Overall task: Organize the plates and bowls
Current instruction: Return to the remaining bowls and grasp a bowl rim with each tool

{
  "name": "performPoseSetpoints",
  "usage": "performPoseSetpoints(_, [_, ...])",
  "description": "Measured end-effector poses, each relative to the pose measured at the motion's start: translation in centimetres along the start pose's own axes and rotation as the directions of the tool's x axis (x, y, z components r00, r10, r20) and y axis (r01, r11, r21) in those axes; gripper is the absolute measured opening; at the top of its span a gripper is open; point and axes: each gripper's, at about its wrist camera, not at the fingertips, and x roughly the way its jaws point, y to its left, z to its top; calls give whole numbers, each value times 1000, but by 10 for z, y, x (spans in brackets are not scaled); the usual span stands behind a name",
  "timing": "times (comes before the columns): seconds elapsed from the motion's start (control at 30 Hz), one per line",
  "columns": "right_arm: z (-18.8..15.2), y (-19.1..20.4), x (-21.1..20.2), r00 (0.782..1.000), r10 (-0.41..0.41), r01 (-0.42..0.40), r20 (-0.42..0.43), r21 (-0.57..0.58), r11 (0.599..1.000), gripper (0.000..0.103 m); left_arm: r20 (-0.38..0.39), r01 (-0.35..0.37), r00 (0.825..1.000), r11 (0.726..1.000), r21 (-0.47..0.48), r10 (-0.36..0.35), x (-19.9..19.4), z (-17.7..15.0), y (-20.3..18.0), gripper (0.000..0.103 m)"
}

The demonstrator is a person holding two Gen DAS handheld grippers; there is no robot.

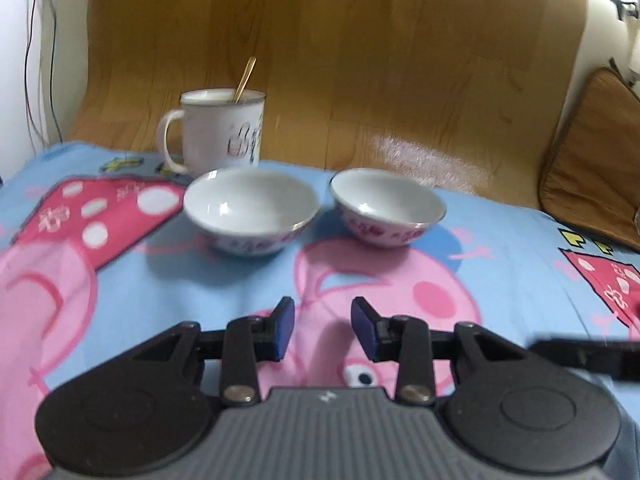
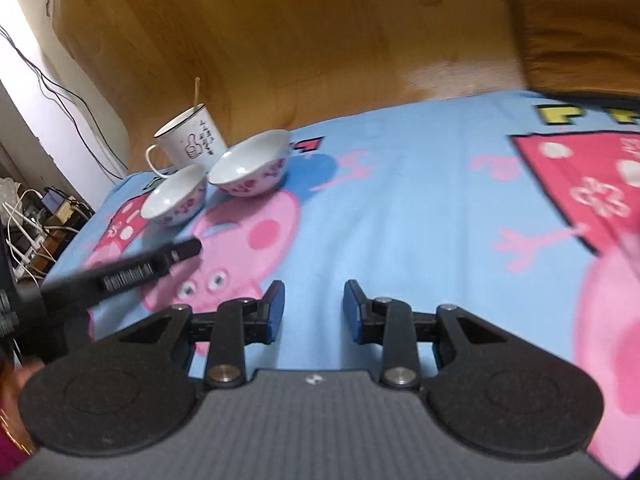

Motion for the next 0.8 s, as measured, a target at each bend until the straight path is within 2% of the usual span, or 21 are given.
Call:
performPoseSetpoints(0.1, [20,9,15,1000,9,-10,21,60,998,36,33,7,999,1000,-9,-7,-7,-1,4,33])
performPoseSetpoints(0.23, [50,13,40,998,13,-22,55,165,986,36,4,6,1000,999,-52,-6,-2,3,13,33])
performPoseSetpoints(0.37, [70,17,72,999,-24,18,28,206,978,36,6,7,1000,996,-84,-6,-3,5,18,34])
performPoseSetpoints(0.43, [77,21,84,999,-46,46,-6,180,983,30,6,9,1000,996,-93,-9,-4,5,19,34])
performPoseSetpoints(0.47, [79,22,89,999,-46,50,-27,172,984,16,6,11,1000,995,-98,-10,-4,5,20,34])
performPoseSetpoints(0.57, [78,19,83,998,-46,52,-43,156,986,9,17,16,1000,993,-119,-14,-5,6,24,36])
performPoseSetpoints(0.63, [73,18,67,998,-39,45,-43,137,990,9,31,31,999,990,-136,-27,-6,7,27,38])
performPoseSetpoints(0.73, [63,11,39,999,-23,29,-47,117,993,9,60,86,995,988,-128,-79,-10,7,25,38])
performPoseSetpoints(0.8, [51,5,16,998,-15,22,-64,108,994,9,69,156,986,984,-89,-150,-12,6,18,38])
